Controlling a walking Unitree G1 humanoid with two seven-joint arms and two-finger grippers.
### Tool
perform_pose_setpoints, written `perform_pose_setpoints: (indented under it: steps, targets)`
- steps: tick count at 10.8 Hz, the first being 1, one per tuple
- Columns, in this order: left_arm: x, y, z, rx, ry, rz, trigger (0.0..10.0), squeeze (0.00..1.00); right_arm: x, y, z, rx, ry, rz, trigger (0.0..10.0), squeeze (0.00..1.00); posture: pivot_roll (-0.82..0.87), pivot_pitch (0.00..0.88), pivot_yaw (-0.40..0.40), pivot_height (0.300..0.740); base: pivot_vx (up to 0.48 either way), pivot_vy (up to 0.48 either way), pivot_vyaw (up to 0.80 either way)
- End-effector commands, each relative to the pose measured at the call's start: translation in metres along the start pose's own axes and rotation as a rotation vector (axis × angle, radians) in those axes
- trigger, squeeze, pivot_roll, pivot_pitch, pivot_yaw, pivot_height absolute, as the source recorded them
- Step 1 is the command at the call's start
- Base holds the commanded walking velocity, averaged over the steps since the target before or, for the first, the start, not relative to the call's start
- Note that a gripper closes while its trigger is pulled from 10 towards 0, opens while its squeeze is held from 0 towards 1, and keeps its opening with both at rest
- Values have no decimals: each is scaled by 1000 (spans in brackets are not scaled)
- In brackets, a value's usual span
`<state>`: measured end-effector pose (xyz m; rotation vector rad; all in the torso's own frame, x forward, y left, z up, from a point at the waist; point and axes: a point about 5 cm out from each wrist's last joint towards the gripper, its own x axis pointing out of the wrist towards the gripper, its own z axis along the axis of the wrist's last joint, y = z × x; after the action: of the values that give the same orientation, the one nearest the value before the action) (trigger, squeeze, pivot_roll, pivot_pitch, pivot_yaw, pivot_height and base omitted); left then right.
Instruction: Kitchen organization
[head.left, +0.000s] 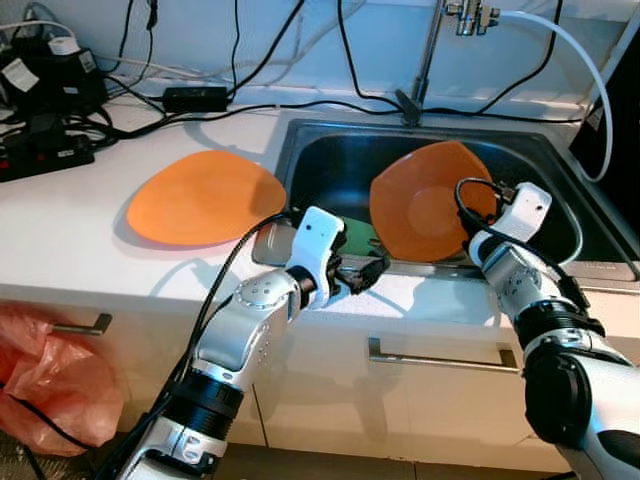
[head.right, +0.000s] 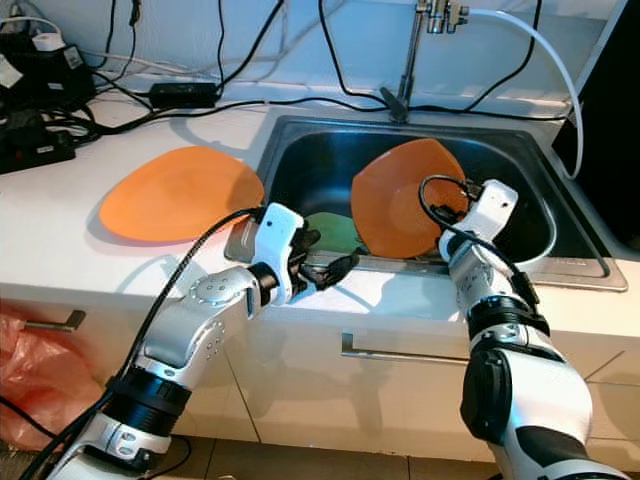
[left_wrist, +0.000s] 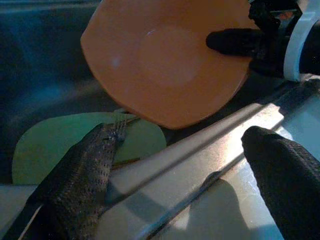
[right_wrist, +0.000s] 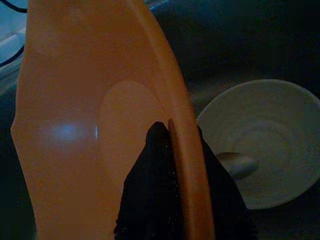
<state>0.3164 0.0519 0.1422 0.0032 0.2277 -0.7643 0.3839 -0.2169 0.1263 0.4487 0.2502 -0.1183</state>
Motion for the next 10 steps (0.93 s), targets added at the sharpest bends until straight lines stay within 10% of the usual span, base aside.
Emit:
perform_pose_setpoints:
  steps: [1, 2, 3, 4, 6, 10]
  targets:
    - [0, 0, -4, 12, 45, -8, 10000, 486, 0, -3, 3, -27, -1, -10, 4824, 0, 48, 0, -6, 740, 0, 0, 0]
    - [0, 0, -3, 13, 45, -9, 10000, 478, 0, -4, 2, -32, 5, -12, 7137, 220, 49, 0, -7, 740, 0, 0, 0]
    - [0, -1, -1, 14, 43, -11, 10000, 467, 0, -6, 1, -48, 9, -13, 10000, 1000, 48, 0, -8, 740, 0, 0, 0]
    - [0, -1, 0, 11, 41, -11, 10000, 443, 0, -6, 3, -59, 7, -12, 10000, 1000, 48, 2, -8, 740, 0, 0, 0]
    - [0, -2, 2, -6, 27, -8, 10000, 0, 0, -7, 11, -57, -10, -11, 10000, 1000, 46, 7, -8, 740, 0, 0, 0]
    - [-1, -1, 7, -14, -3, 22, 10000, 0, 1, -2, 19, -40, -39, 18, 10000, 1000, 42, 10, -6, 740, 0, 0, 0]
